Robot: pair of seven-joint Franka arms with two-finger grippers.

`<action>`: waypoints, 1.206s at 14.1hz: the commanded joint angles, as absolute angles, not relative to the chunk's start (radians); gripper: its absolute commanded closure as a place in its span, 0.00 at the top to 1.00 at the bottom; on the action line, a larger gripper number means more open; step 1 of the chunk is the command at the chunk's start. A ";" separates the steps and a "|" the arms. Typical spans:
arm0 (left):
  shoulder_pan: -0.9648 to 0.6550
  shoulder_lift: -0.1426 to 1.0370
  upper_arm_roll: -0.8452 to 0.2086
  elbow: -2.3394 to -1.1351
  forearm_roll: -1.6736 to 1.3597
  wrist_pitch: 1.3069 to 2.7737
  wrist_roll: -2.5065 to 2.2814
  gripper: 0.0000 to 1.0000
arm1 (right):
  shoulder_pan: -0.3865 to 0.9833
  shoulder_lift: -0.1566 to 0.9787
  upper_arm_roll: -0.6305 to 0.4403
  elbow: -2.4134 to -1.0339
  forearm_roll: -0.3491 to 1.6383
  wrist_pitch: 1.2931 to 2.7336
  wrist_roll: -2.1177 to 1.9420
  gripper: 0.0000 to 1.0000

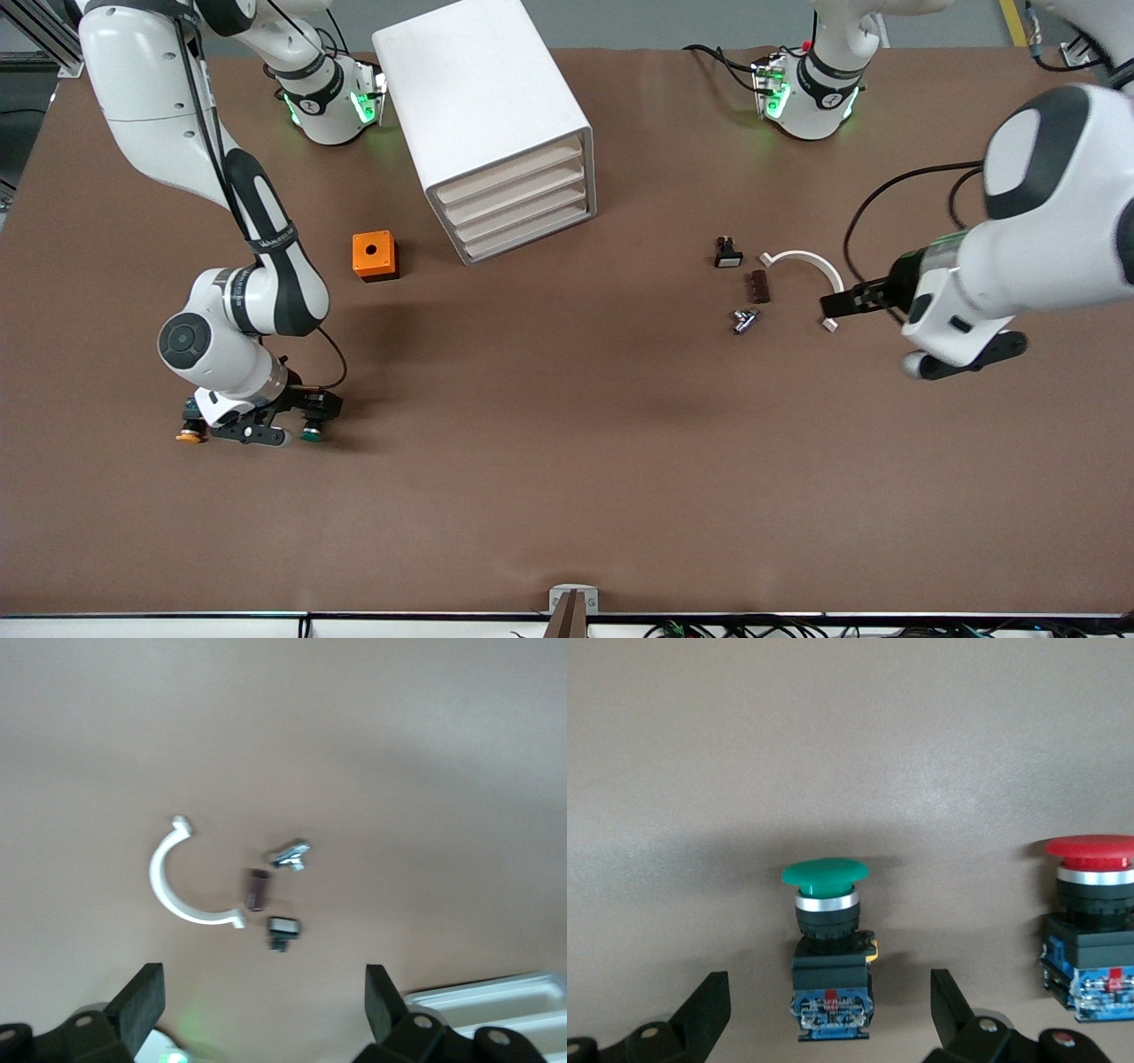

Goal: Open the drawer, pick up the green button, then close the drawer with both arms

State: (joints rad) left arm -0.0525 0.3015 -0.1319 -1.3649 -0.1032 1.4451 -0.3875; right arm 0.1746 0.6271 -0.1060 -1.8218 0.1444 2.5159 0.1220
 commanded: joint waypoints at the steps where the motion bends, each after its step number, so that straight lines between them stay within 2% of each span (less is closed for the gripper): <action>1: 0.027 0.091 -0.144 -1.608 -0.067 1.500 -0.232 0.99 | 0.166 0.569 -0.110 -1.833 0.167 2.449 0.098 1.00; 4: 0.092 -0.105 -0.144 -1.878 -0.067 1.687 -0.111 0.99 | 0.137 0.499 -0.115 -1.832 0.160 2.332 0.095 1.00; 6: 0.113 -0.147 -0.141 -1.934 -0.066 1.759 -0.033 0.99 | 0.104 0.454 -0.115 -1.830 0.155 2.261 0.054 1.00; 9: 0.150 -0.134 -0.138 -1.846 -0.067 1.766 0.031 0.99 | 0.055 0.387 -0.117 -1.821 0.147 2.134 -0.006 1.00; 14: 0.146 -0.016 -0.144 -1.639 -0.067 1.760 0.011 0.99 | 0.041 0.292 -0.124 -1.775 0.048 1.936 -0.002 1.00; 17: 0.137 0.012 -0.143 -1.588 -0.066 1.756 0.008 0.99 | 0.038 0.246 -0.126 -1.712 0.041 1.809 0.000 1.00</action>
